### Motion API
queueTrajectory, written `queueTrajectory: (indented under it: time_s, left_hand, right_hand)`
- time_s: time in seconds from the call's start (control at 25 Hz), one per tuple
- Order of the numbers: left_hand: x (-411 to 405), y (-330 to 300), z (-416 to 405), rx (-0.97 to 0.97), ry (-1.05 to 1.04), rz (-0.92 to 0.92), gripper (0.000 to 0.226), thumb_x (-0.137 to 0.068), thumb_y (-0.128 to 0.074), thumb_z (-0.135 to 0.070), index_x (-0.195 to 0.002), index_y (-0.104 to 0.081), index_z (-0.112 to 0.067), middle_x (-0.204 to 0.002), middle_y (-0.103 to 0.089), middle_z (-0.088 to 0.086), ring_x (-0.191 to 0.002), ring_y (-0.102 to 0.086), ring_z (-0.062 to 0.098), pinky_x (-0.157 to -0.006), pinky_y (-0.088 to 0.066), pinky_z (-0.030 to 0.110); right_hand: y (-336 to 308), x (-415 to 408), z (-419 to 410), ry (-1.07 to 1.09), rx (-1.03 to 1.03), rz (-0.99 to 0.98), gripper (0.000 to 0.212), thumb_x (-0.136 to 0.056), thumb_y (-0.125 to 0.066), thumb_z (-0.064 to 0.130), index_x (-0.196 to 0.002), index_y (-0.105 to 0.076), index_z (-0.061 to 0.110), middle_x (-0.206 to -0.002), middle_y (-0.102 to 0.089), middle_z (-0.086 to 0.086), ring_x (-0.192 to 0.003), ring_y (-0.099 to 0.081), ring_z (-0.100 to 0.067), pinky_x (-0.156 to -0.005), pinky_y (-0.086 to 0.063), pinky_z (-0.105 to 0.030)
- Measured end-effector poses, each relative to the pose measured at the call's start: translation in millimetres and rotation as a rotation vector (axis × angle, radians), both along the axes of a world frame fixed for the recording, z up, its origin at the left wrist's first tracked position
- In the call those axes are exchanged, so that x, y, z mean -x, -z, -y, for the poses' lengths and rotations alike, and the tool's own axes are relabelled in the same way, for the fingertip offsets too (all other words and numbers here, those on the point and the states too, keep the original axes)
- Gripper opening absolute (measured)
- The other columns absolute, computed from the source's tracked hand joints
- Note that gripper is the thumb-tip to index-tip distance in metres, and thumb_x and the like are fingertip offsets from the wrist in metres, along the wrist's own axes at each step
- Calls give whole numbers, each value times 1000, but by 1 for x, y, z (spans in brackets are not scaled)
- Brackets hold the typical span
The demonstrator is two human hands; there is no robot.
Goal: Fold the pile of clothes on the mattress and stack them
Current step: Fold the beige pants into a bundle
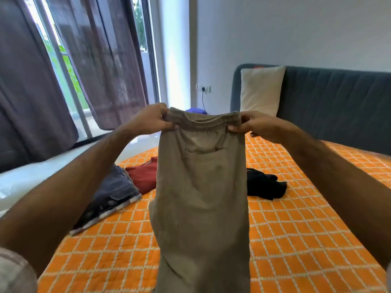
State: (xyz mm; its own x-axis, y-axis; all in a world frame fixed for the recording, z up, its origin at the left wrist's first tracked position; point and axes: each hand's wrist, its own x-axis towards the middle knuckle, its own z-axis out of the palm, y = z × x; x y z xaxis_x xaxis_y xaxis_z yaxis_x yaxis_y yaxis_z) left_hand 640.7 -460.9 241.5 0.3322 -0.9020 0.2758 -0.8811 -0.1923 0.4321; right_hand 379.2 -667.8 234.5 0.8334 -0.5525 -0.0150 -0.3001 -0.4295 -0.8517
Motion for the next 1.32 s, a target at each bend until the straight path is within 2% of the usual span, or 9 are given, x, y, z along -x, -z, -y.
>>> queueTrajectory:
  time_s: [0.12, 0.24, 0.32, 0.6, 0.72, 0.84, 0.92, 1.08, 1.32]
  left_hand:
    - [-17, 24, 65, 98, -197, 54, 26, -83, -69, -29, -105, -74, -17, -88, -73, 7, -84, -69, 27, -76, -54, 36]
    - [-50, 78, 124, 102, -167, -325, 78, -71, -68, -38, -140, -43, -12, -112, -71, 15, -99, -69, 31, -91, -56, 47]
    - [-56, 140, 136, -25, -47, -228, 95, -73, -67, -43, -149, -28, -1, -141, -53, 17, -128, -53, 31, -111, -41, 44]
    - [23, 381, -23, -439, -304, -247, 78, -82, -72, -48, -145, -42, -13, -157, -27, 17, -143, -28, 37, -113, -30, 46]
    - [52, 401, -78, -123, -508, -932, 74, -88, -76, -33, -141, -33, -7, -138, -52, 16, -121, -57, 28, -97, -51, 40]
    - [81, 384, -112, -95, -473, -1382, 53, -94, -69, -21, -137, -44, -4, -126, -66, 11, -100, -71, 18, -73, -59, 26]
    - [97, 370, -128, -146, -342, -1337, 40, -94, -68, -17, -131, -59, -6, -123, -70, 12, -99, -72, 17, -76, -60, 27]
    - [107, 351, -147, -110, -309, -942, 21, -86, -79, -38, -102, -72, -27, -119, -70, -2, -102, -70, 15, -91, -57, 47]
    - [122, 346, -169, -541, -118, -889, 68, -68, -77, -73, -117, -73, -26, -118, -73, -7, -107, -70, 17, -96, -55, 49]
  right_hand:
    - [22, -63, 61, 161, 12, 32, 21, -91, -73, 10, -111, -67, 13, -97, -65, -8, -77, -58, -17, -63, -48, -32]
    - [72, -115, 115, 525, 163, 129, 44, -85, -70, 4, -127, -54, 7, -127, -59, -19, -109, -63, -29, -91, -51, -35]
    - [126, -120, 112, 631, 198, 90, 58, -85, -71, 10, -137, -47, 1, -137, -52, -22, -126, -53, -32, -99, -39, -29]
    - [391, -8, -22, 574, -158, -432, 65, -86, -77, 32, -136, -50, 1, -136, -47, -21, -127, -49, -38, -107, -43, -43]
    - [413, 14, -64, 636, -345, -297, 58, -86, -79, 34, -126, -53, 2, -106, -59, -12, -88, -66, -27, -71, -58, -41]
    - [391, 25, -109, 485, -823, -225, 28, -93, -72, 30, -97, -61, 5, -69, -57, -5, -49, -49, -10, -45, -36, -22]
    - [375, 36, -133, 399, -976, -250, 24, -93, -70, 32, -80, -60, 14, -60, -56, 3, -51, -49, -9, -50, -36, -21]
    - [346, 51, -166, 366, -1042, -36, 25, -90, -72, 15, -113, -70, 5, -96, -77, -5, -83, -73, -17, -66, -56, -25]
    - [336, 71, -193, 317, -978, -6, 38, -92, -68, 6, -129, -63, 0, -120, -72, -16, -106, -70, -28, -81, -61, -37]
